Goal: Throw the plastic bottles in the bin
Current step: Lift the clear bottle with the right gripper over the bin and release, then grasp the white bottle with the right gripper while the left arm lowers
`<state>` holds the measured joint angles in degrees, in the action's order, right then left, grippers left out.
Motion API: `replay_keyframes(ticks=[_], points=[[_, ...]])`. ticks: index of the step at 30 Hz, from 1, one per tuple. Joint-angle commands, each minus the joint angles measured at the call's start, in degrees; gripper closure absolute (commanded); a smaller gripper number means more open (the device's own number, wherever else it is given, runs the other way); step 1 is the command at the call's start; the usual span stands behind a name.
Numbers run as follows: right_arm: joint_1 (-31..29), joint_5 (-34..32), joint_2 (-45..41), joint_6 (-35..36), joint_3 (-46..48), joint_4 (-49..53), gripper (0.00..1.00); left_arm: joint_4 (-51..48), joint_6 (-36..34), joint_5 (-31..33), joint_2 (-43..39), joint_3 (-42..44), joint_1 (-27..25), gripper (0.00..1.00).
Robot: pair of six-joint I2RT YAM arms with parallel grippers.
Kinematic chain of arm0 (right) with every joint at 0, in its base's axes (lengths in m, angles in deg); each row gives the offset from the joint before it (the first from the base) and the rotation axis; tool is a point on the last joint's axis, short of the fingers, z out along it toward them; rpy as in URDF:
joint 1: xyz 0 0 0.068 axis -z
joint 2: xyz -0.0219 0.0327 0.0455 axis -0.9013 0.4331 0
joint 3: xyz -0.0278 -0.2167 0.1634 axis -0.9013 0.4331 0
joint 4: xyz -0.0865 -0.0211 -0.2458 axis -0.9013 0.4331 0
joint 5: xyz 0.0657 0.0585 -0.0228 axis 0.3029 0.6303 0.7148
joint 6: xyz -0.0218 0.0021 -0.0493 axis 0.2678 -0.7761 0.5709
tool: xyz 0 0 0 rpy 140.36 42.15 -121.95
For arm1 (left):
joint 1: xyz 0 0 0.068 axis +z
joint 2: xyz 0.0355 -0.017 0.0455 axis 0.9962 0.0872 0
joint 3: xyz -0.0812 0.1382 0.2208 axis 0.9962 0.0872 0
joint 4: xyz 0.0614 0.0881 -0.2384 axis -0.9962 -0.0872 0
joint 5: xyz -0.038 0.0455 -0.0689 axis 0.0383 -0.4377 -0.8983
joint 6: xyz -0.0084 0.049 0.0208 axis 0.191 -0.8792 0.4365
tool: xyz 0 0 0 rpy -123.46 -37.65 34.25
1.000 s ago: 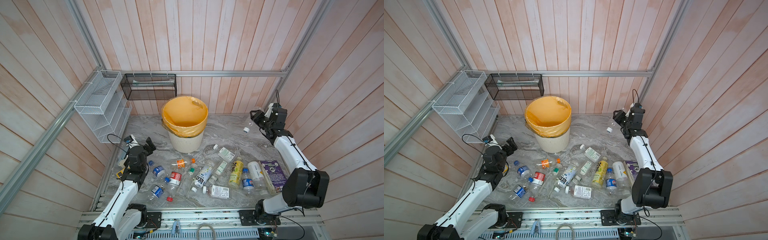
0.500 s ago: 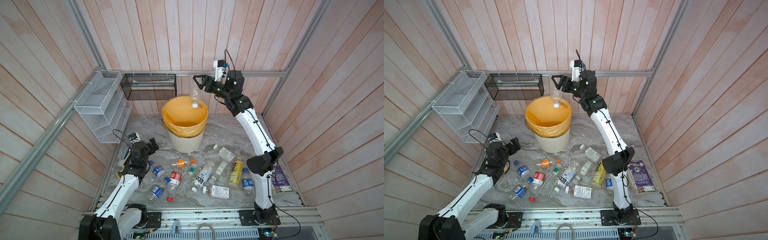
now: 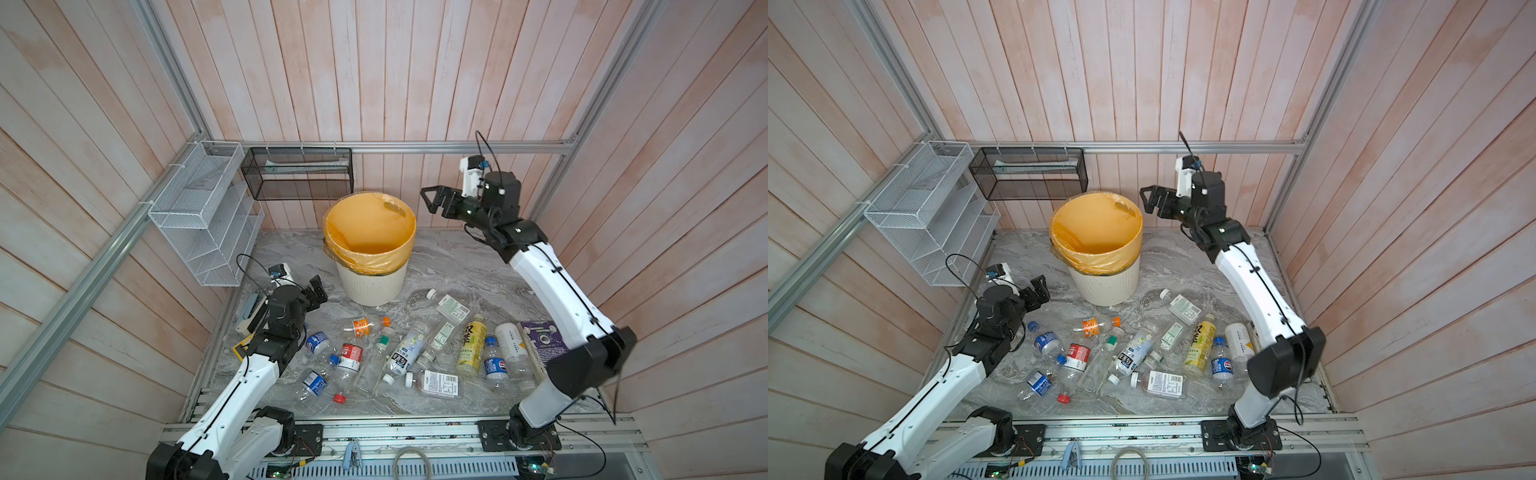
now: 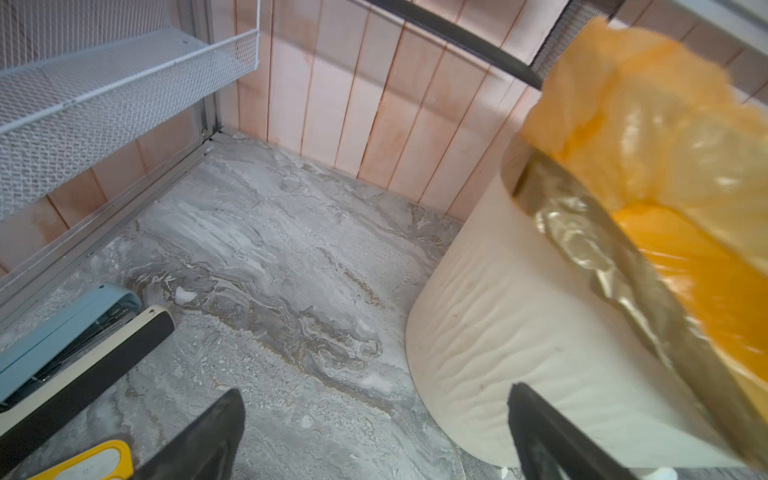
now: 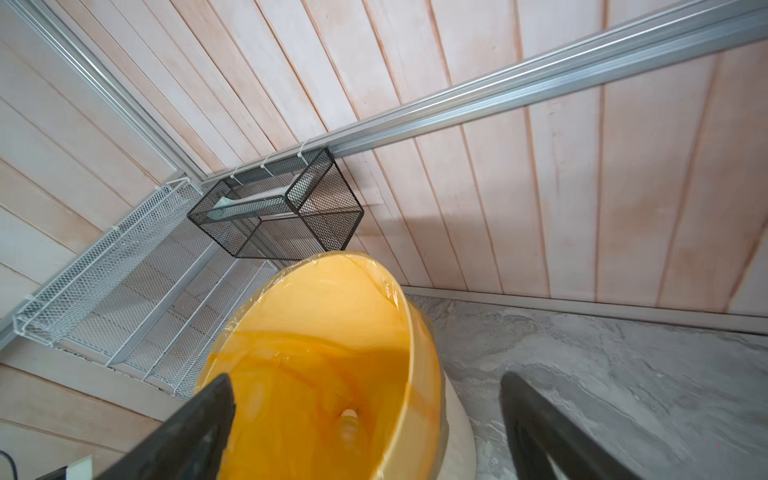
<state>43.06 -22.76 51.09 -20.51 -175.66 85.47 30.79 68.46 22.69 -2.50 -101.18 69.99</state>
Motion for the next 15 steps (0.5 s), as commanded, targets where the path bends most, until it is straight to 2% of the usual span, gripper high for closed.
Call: replay_keyframes(ticks=[1,3,6,12,15], points=[[4.96,-3.75,-10.82,-1.07,16.24,-9.97,0.0,-0.93,-2.58,5.2,-2.69,-0.34,-2.07,0.0],[8.19,-4.63,-16.95,-1.62,27.99,-11.82,0.0,-1.21,-2.96,5.9,-3.94,0.56,-3.72,0.0],[12.57,-7.3,-23.75,-3.1,39.22,-8.11,0.0,-1.88,-3.65,8.35,-4.54,1.12,-6.9,0.0],[14.9,-16.4,-32.26,-2.94,53.03,0.58,0.0,-2.88,-6.29,12.57,-2.62,0.81,-14.23,0.0],[16.06,-18.71,-34.71,-3.35,57.34,4.29,0.0,-4.1,-4.78,12.53,-1.79,0.76,-15.47,0.0]])
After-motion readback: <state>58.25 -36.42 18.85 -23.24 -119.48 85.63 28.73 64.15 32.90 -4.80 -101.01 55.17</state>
